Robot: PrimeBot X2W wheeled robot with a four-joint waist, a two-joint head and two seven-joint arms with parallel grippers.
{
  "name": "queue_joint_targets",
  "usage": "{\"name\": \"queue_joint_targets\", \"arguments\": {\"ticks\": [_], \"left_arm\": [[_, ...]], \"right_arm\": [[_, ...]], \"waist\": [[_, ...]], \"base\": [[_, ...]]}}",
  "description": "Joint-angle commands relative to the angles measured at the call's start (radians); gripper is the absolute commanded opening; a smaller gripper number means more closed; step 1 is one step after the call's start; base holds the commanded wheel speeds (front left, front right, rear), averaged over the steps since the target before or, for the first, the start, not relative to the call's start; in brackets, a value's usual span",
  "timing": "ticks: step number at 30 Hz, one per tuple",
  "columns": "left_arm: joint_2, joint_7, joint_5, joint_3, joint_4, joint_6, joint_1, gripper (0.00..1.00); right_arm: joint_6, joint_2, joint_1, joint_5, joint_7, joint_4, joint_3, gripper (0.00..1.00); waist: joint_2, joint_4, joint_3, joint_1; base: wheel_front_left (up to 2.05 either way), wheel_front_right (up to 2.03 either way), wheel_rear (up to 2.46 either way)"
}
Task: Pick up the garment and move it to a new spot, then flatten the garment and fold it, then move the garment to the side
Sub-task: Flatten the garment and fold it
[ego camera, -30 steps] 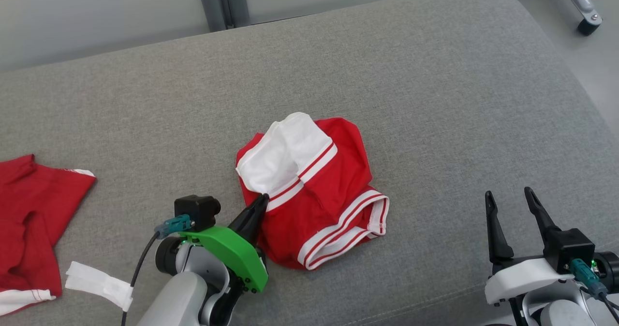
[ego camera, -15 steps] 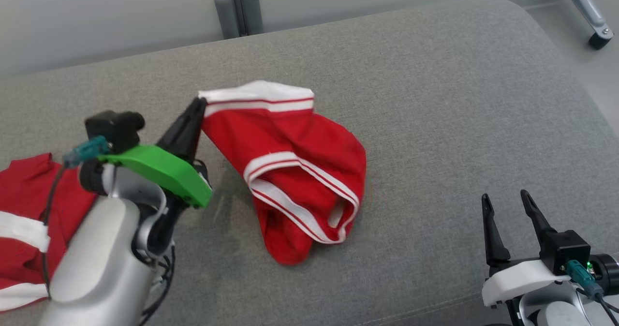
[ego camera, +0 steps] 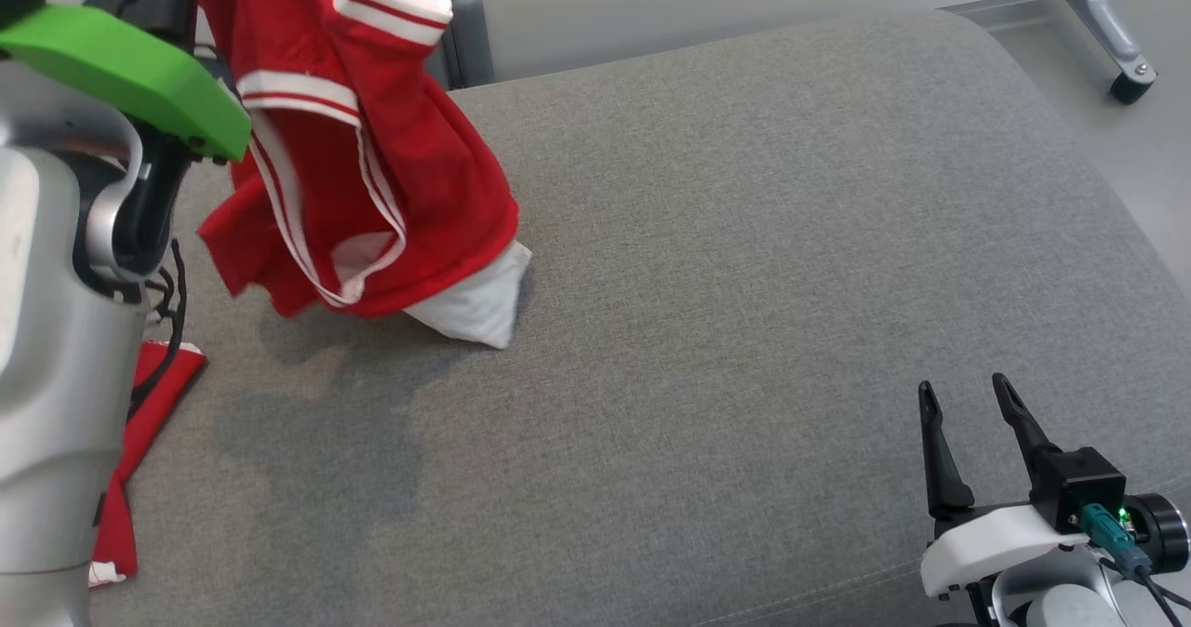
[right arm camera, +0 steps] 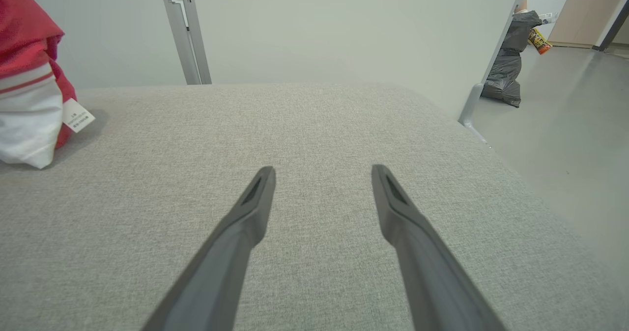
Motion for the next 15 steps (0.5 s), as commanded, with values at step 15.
{"name": "queue_joint_targets", "arguments": {"ticks": [15], "left_arm": [[-0.215, -0.051, 0.007, -0.274, 0.003, -0.054, 0.214, 0.0]], "right_arm": [[-0.002, 0.001, -0.004, 0.016, 0.0, 0.006, 0.014, 1.0]], "waist": [[0.0, -0.025, 0.011, 0.0]], "base": [[0.0, 0.0, 0.0]]}}
